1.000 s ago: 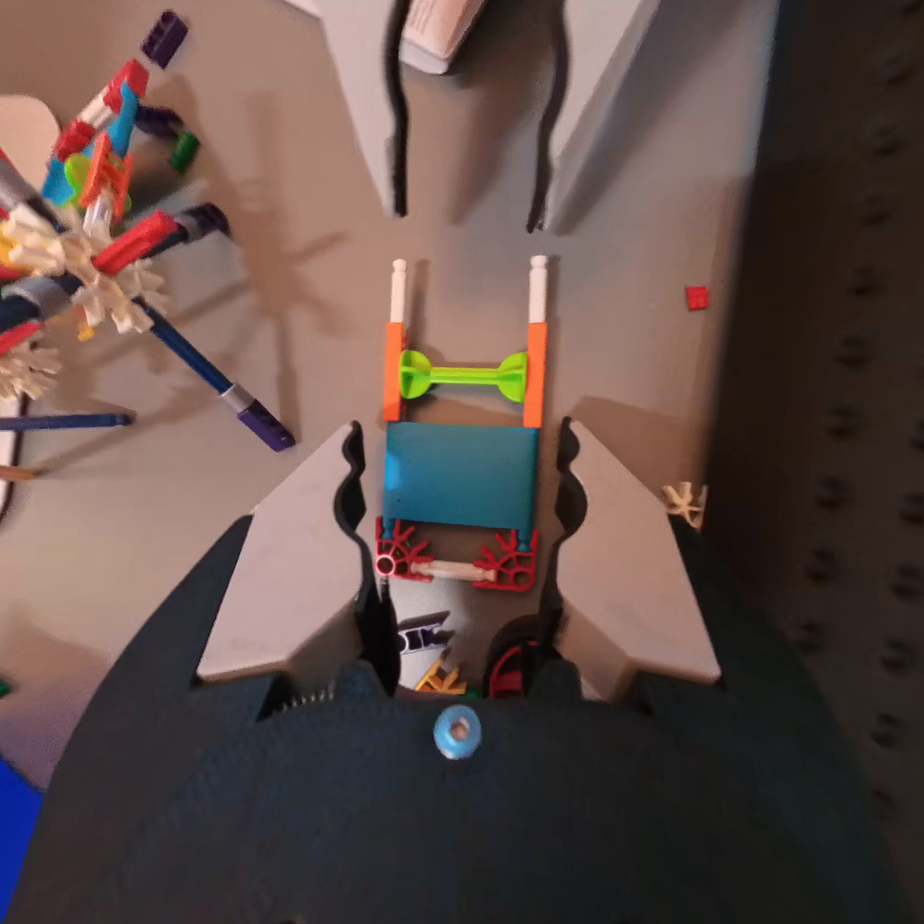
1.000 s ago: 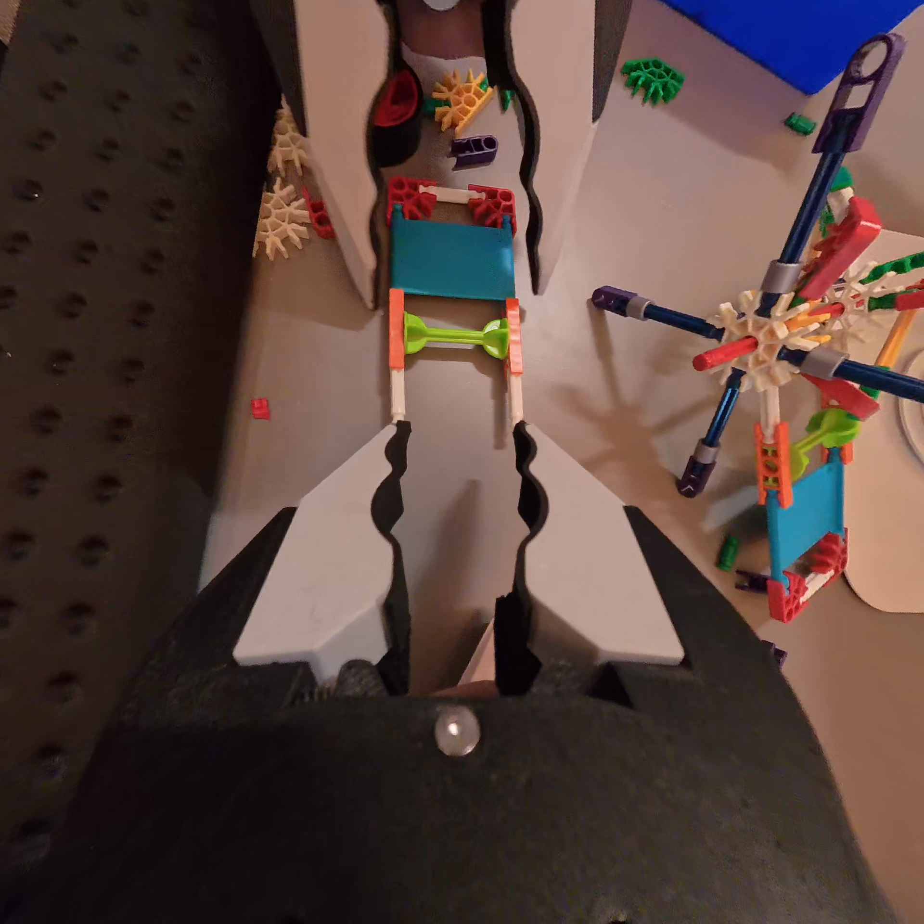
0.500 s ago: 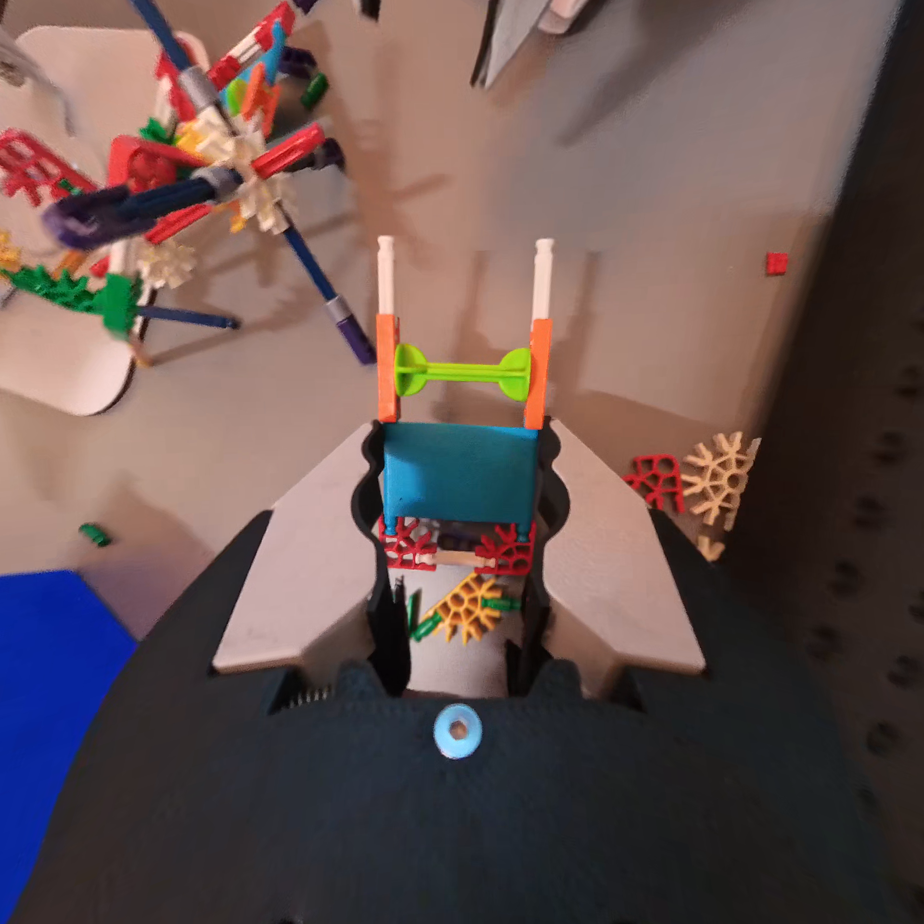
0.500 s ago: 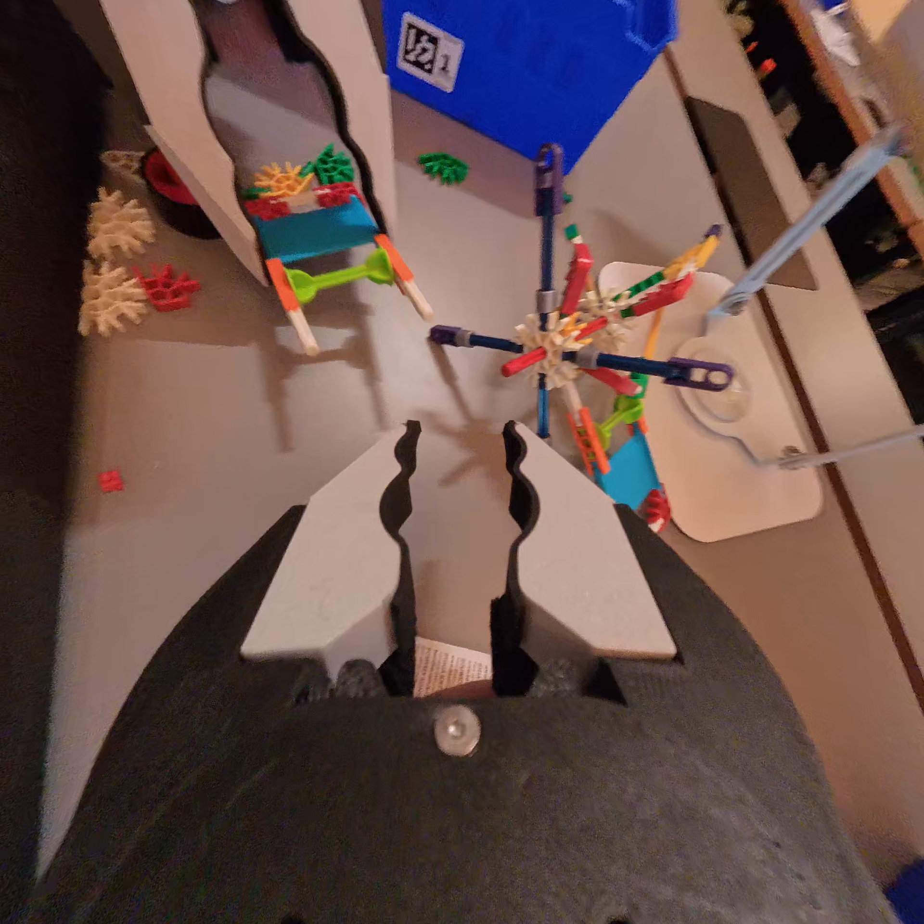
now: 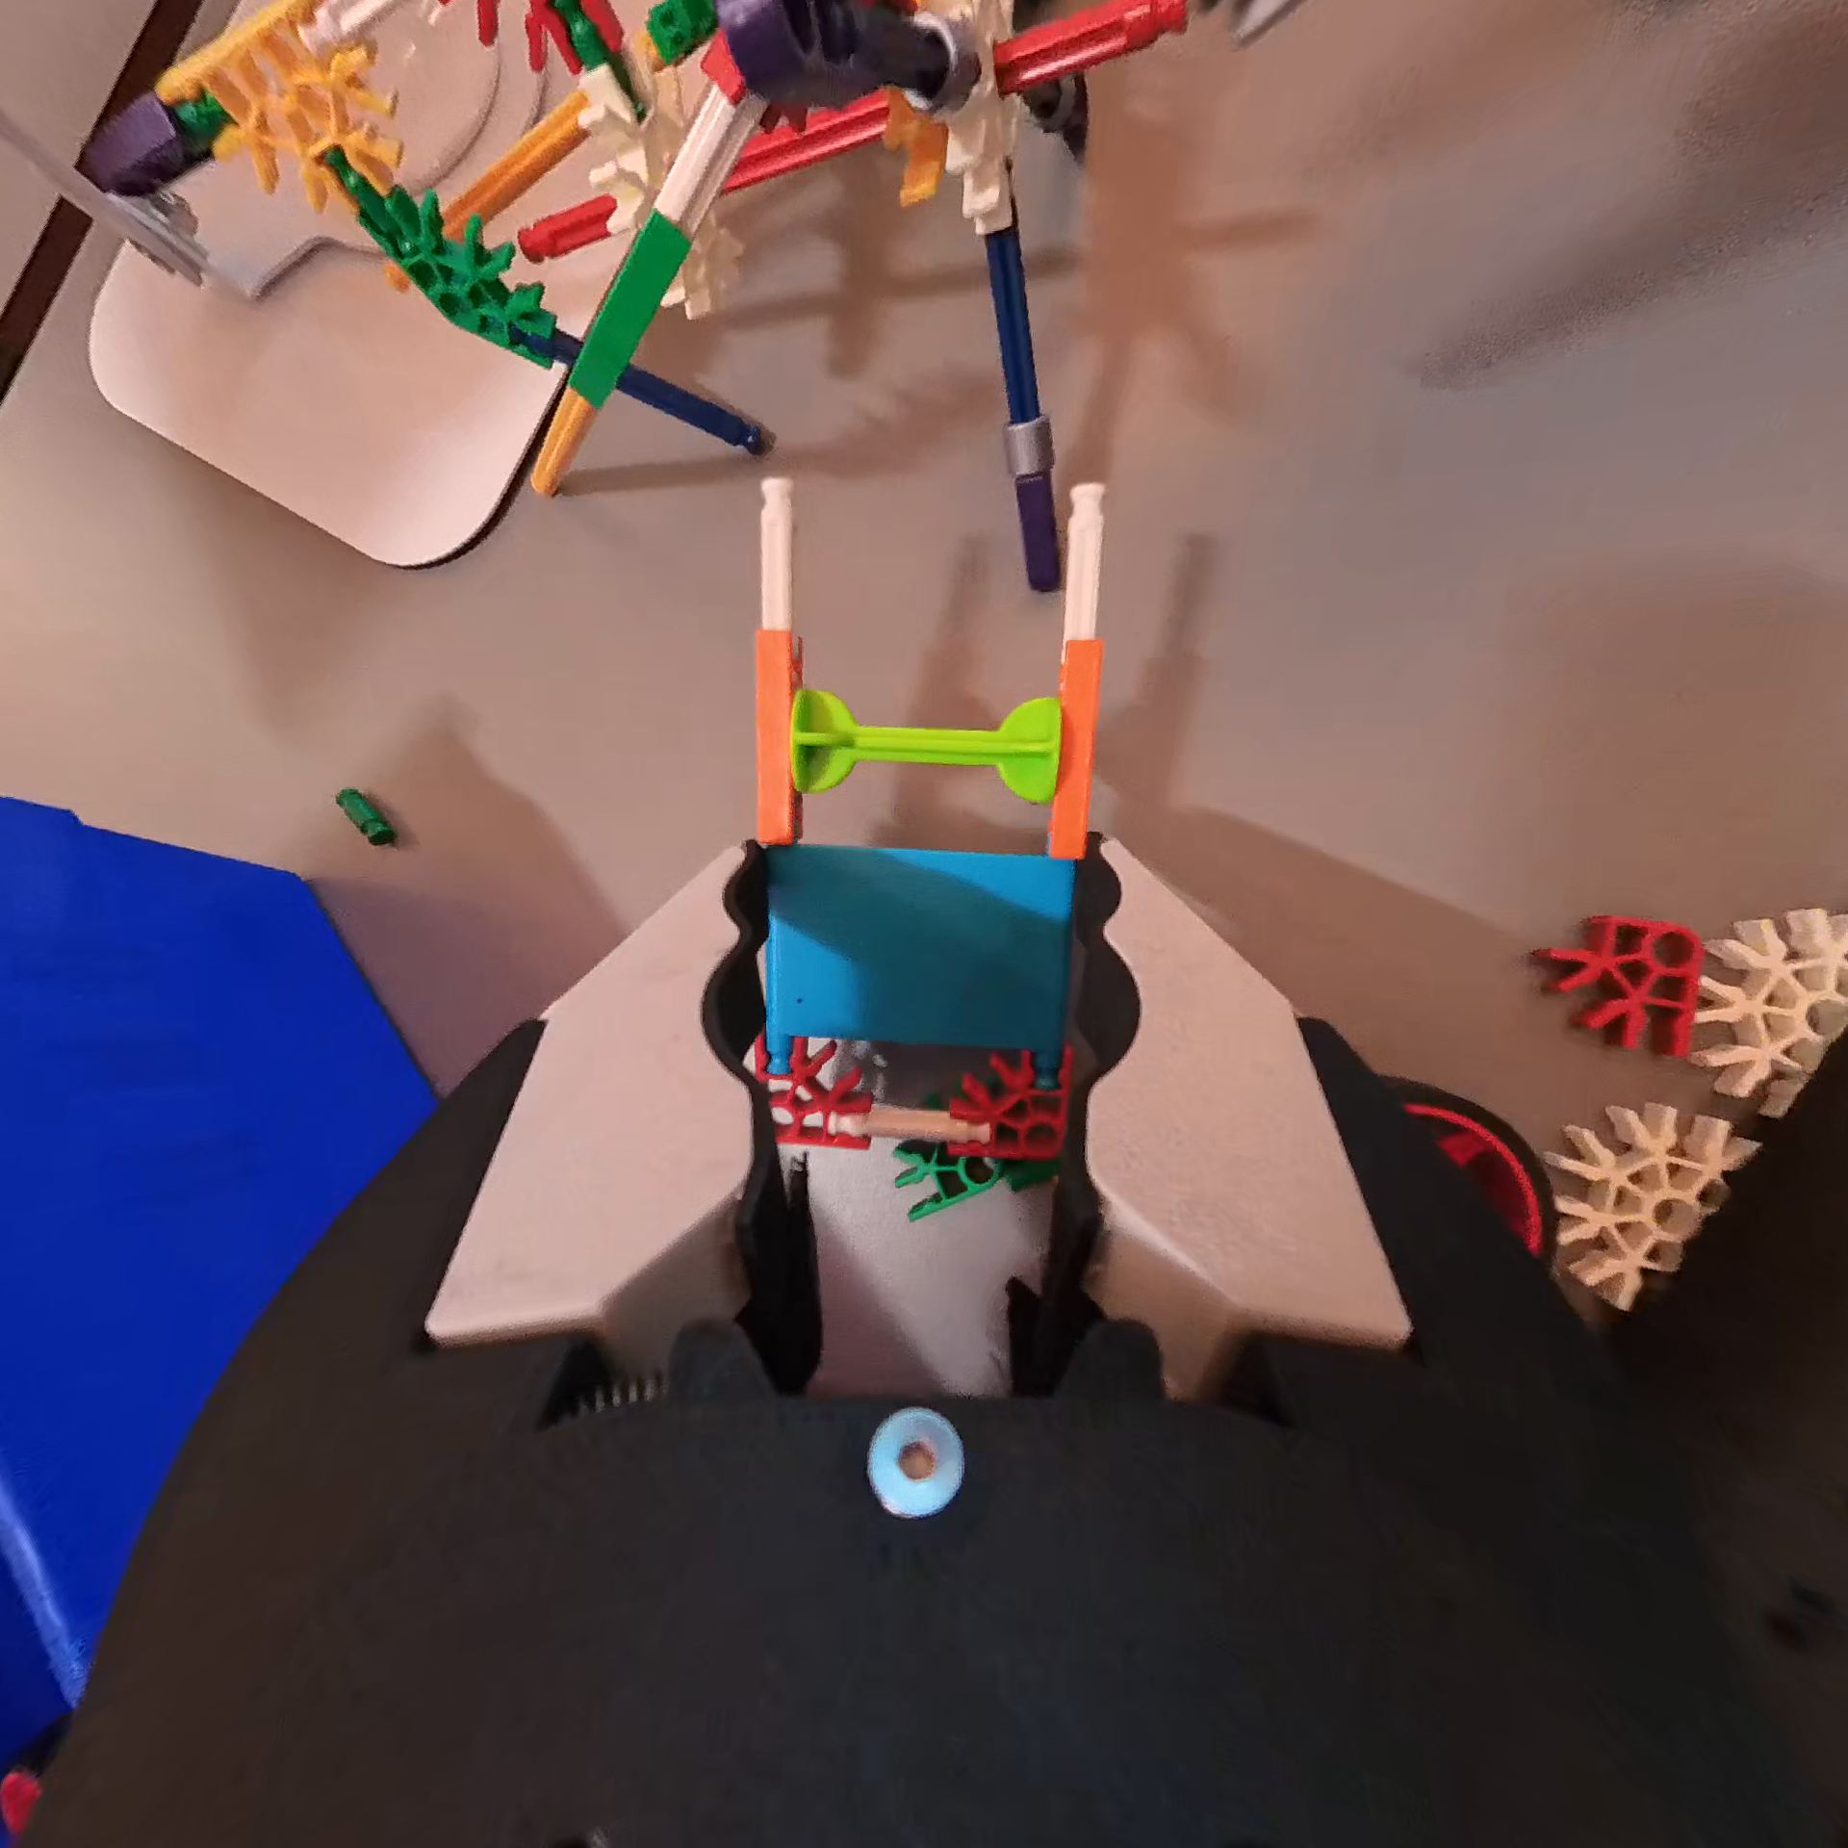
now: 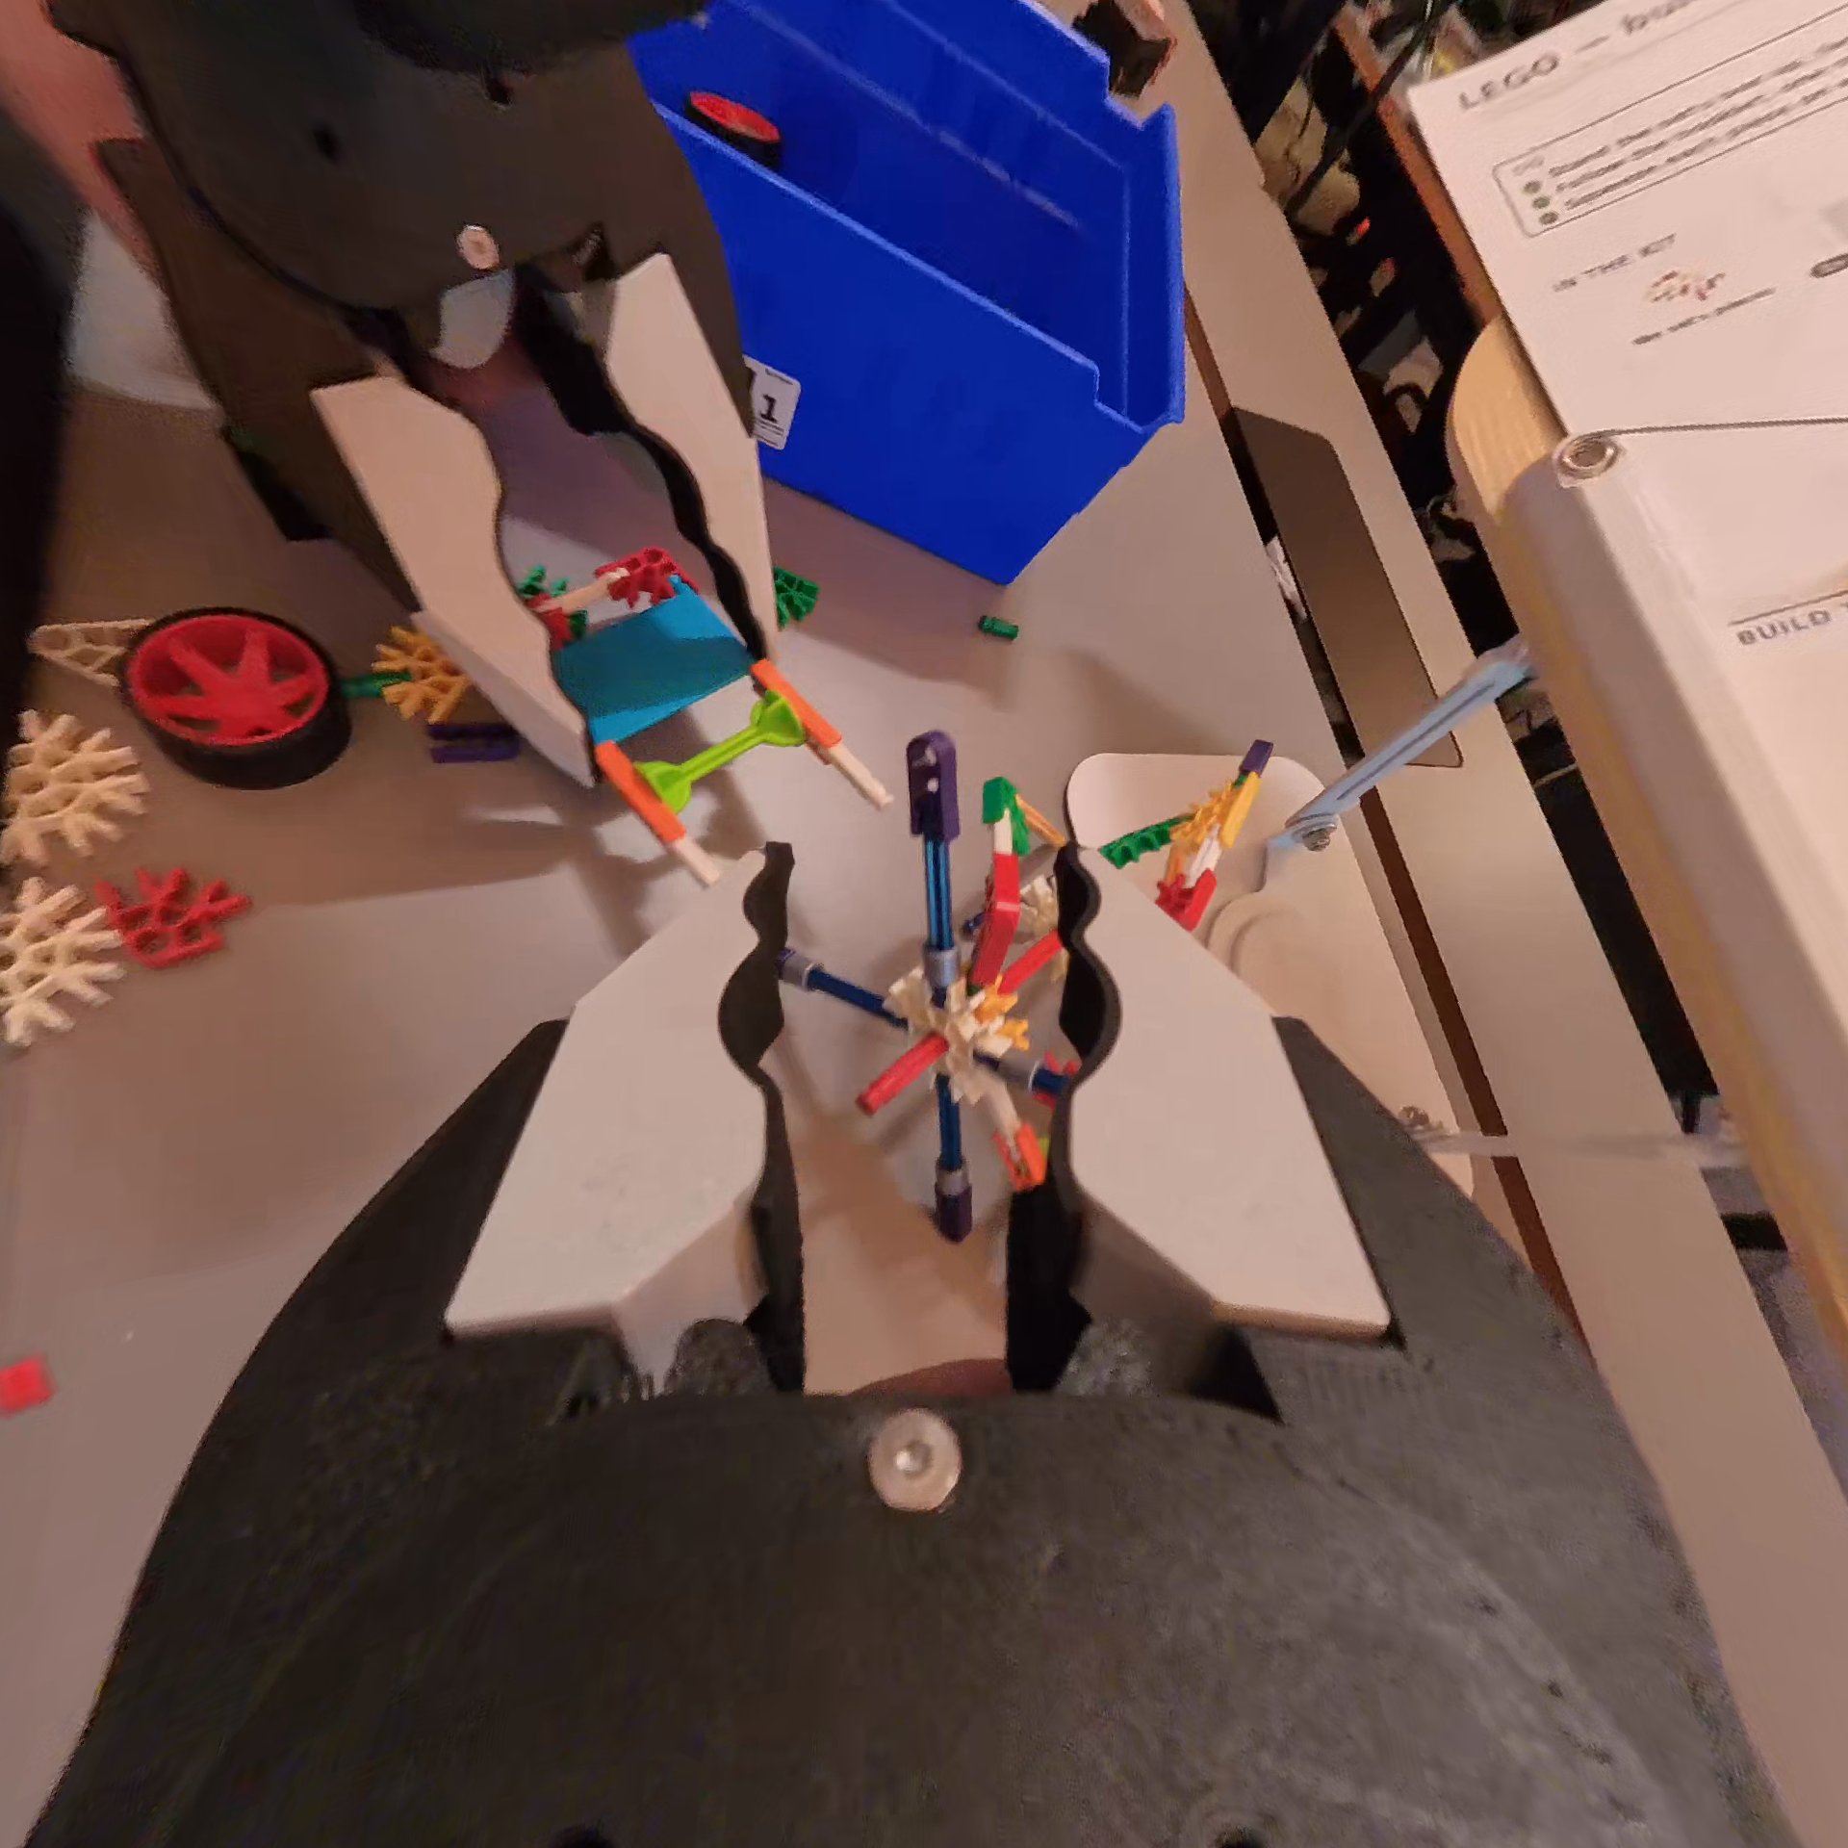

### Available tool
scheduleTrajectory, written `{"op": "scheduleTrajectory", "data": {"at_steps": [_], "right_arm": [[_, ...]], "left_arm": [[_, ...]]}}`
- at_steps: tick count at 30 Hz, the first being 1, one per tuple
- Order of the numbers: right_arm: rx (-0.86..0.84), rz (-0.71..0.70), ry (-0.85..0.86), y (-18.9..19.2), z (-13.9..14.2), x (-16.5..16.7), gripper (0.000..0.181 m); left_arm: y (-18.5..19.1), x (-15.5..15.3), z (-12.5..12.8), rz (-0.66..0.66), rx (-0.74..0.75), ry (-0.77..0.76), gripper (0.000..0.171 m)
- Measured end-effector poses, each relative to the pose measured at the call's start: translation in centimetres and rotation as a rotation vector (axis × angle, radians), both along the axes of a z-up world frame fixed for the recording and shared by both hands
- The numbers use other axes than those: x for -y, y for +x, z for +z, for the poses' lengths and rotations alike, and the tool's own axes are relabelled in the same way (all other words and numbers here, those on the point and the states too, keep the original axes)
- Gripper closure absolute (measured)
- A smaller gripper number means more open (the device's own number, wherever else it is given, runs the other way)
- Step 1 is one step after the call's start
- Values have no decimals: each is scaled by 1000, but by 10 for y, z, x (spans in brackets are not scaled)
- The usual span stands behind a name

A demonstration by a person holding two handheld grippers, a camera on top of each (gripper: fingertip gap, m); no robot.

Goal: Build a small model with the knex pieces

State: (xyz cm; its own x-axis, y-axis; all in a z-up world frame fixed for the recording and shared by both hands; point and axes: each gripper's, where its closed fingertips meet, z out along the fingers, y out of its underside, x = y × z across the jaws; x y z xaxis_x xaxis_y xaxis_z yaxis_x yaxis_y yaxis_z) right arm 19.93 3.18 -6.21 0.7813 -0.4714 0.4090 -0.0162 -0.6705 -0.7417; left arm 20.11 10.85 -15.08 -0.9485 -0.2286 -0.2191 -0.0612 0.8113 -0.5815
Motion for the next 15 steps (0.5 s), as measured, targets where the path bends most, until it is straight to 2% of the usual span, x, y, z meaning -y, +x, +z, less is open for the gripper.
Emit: {"op": "scheduleTrajectory", "data": {"at_steps": [3,8,15], "right_arm": [[-43,34,-55,11,-13,-16,133],[23,28,-104,21,-22,-19,173],[-74,239,-54,-23,-23,-4,174]], "left_arm": [[1,1,-1,6,2,2,111],[3,2,-4,6,5,8,111],[-3,5,-3,-12,-1,1,112]]}}
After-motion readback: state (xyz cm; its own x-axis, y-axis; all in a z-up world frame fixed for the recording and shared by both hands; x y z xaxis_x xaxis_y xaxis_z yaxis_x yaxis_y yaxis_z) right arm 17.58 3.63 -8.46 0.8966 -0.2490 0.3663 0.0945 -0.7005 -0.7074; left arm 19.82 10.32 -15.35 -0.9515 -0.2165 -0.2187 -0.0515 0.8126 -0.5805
